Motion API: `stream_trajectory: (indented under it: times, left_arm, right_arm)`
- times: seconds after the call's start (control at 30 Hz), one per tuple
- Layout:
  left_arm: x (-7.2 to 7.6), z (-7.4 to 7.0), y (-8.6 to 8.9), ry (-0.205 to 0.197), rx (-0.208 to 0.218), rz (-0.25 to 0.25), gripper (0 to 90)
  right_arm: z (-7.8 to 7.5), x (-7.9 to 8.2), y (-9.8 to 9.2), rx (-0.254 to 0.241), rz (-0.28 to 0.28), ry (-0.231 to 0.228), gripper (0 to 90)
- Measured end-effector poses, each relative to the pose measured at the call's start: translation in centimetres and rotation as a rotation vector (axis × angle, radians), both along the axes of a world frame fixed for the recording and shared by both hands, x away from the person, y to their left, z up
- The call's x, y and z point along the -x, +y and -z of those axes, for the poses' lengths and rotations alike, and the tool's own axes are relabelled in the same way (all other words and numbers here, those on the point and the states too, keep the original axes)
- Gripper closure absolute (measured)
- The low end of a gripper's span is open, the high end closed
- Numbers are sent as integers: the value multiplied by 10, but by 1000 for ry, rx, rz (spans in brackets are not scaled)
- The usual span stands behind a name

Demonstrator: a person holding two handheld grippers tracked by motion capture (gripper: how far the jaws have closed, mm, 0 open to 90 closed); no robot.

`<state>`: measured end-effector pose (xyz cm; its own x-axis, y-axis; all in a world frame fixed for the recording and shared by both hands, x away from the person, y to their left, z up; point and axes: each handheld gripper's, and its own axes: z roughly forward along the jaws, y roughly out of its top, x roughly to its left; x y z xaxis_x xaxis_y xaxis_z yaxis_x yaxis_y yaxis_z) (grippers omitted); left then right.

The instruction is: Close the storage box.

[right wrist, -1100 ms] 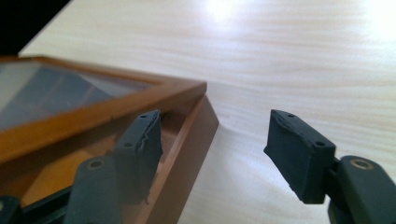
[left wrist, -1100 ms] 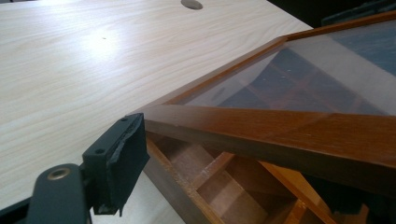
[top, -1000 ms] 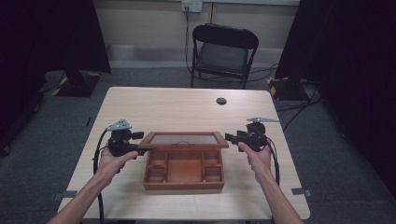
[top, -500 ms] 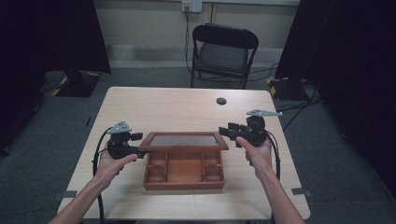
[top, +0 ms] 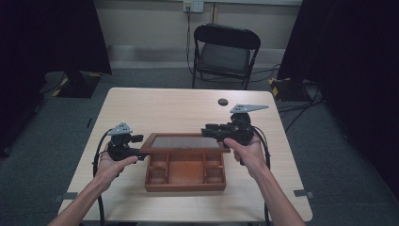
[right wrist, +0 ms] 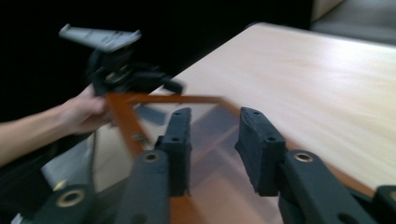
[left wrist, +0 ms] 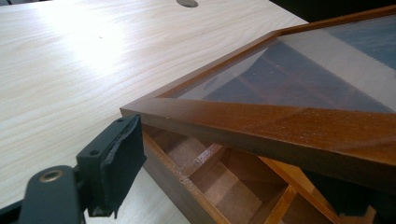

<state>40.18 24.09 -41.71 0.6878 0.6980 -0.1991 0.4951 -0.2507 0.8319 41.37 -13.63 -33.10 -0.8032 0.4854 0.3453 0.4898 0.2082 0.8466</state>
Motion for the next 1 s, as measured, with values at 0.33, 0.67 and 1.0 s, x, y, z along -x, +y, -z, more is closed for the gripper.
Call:
stream_trajectory:
  times: [0.33, 0.67, 1.0]
  left_arm:
    - [4, 1, 3, -2, -19, 2, 170]
    - [3, 4, 2, 2, -31, 20, 168]
    - [0, 8, 1, 22, -20, -2, 200]
  right_arm:
    - [6, 1, 47, 66, -189, 84, 752]
    - [19, 2, 53, 92, -250, 113, 804]
    - [21, 3, 55, 114, -236, 136, 810]
